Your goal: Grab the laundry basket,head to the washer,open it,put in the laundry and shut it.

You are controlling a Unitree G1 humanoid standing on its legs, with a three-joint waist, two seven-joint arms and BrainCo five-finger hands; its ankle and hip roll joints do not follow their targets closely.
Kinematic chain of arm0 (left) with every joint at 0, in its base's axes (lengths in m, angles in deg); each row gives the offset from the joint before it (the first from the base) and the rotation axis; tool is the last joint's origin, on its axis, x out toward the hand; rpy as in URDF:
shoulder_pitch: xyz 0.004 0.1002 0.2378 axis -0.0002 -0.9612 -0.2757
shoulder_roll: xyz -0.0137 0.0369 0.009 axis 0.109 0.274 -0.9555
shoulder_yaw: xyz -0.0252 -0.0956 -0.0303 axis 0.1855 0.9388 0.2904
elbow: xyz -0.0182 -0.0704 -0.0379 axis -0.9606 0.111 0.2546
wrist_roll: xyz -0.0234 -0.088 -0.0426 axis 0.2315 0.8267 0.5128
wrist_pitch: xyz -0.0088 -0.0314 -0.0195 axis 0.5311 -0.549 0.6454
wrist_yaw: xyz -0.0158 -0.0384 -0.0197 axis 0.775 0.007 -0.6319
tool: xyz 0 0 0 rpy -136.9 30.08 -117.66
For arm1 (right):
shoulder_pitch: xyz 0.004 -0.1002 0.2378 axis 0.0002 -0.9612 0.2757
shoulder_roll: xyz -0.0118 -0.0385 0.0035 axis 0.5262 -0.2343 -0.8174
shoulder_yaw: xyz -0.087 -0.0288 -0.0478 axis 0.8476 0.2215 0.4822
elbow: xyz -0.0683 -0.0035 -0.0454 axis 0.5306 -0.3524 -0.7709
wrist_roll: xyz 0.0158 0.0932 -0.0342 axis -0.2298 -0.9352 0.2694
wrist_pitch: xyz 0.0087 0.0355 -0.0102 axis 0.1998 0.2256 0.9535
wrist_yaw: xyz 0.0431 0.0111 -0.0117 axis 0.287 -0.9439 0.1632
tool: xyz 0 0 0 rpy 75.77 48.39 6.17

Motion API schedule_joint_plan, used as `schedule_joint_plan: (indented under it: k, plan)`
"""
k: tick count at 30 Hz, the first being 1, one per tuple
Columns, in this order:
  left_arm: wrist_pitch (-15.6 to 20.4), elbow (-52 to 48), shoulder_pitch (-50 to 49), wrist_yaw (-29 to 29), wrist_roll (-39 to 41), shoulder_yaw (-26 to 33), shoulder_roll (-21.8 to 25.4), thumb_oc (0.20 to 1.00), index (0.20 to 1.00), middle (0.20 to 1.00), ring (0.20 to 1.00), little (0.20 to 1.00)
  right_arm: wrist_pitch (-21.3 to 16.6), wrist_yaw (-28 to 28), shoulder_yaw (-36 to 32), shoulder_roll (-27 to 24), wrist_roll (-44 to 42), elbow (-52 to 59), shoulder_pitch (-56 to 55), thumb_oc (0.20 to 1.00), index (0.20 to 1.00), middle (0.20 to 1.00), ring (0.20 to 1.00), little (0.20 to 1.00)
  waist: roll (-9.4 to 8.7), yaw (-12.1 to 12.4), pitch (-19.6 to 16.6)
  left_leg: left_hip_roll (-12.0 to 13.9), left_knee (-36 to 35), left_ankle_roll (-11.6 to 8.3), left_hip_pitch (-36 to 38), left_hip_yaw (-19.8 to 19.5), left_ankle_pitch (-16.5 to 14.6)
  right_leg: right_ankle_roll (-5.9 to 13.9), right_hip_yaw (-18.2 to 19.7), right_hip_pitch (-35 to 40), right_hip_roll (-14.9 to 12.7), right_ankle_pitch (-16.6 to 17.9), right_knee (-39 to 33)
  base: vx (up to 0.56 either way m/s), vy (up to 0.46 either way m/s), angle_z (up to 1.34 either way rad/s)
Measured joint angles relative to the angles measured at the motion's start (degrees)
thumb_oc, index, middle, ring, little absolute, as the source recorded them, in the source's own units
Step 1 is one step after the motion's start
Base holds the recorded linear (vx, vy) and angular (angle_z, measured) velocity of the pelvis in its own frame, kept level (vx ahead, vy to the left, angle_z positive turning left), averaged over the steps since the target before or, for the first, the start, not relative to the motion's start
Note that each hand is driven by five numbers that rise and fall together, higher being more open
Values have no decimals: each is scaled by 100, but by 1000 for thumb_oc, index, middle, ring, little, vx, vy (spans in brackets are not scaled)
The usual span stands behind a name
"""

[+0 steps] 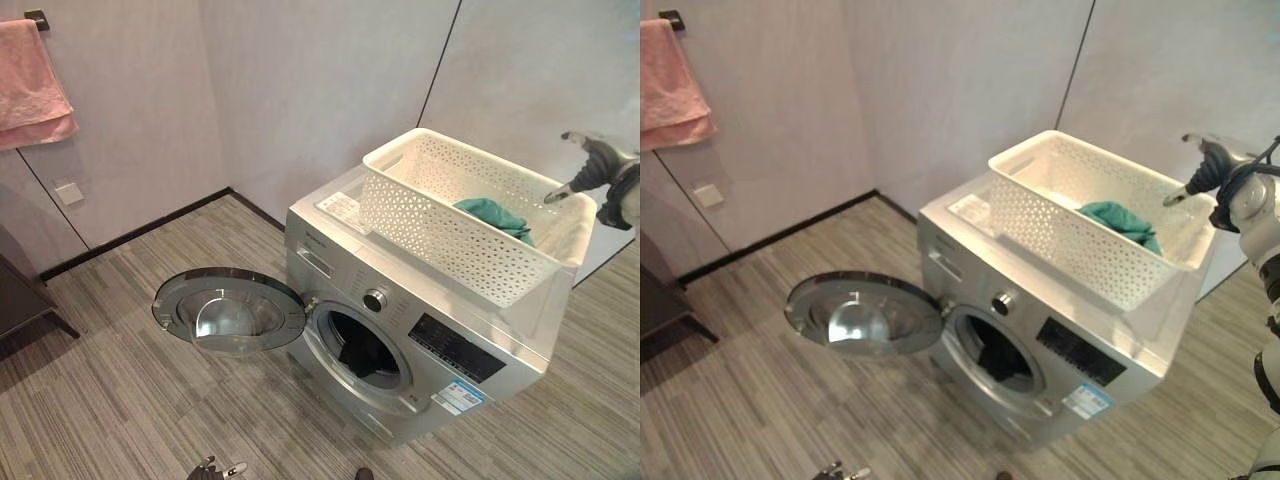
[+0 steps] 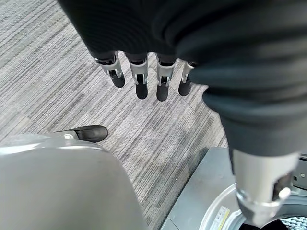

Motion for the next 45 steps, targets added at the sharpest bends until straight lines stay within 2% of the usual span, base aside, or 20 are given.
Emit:
schedule_joint_plan:
  k: [3, 8, 13, 25, 31, 45]
  plan:
    - [-2, -15, 8, -80, 0, -5, 1, 1000, 1000, 1000, 1000, 1000, -103, 279, 345, -274, -3, 307, 0, 1000, 1000, 1000, 1000, 1000, 26, 1, 25, 39, 0, -5, -9, -10, 1, -21, -16, -1, 40, -13, 0, 0, 0, 0]
    - [2, -179, 61, -181, 1, -202, 24, 1000, 1000, 1000, 1000, 1000, -216, 438, 378, -499, -123, 615, -29, 1000, 1000, 1000, 1000, 1000, 83, -28, 66, 108, 1, -34, 3, -21, 12, -52, -28, 16, 112, -11, 0, -4, -14, 0]
    - [51, -470, 177, -219, 216, -239, -94, 1000, 1000, 1000, 1000, 1000, -225, 432, 365, -322, -121, 231, -63, 1000, 1000, 1000, 1000, 1000, 86, 8, 71, 142, 0, -75, 5, -64, 40, -76, -62, 53, 140, -9, 0, 0, -27, 3]
    - [82, -222, 220, -222, 378, -278, -151, 1000, 1000, 1000, 1000, 1000, -210, 407, 257, 307, -2, -604, -40, 1000, 1000, 1000, 1000, 1000, 102, 41, 77, 219, 0, -91, -60, -300, 55, -151, -301, 158, 195, -75, -1, 11, -34, 9]
    - [78, -208, 176, -220, 380, -107, -140, 1000, 1000, 1000, 1000, 1000, -208, 400, 194, 515, 71, -1025, -36, 1000, 1000, 1000, 1000, 1000, 134, 219, 69, 322, 3, -197, -101, -442, 121, -194, -443, 179, 307, -79, -1, 22, -20, 10]
    - [71, -235, -38, -219, 452, -171, -2, 1000, 1000, 1000, 1000, 1000, -83, 279, -188, 812, 407, -1855, -402, 1000, 1000, 1000, 1000, 1000, 129, 471, 74, 376, 2, -205, -240, -639, 134, -232, -623, 199, 348, -155, -2, 9, -18, 7]
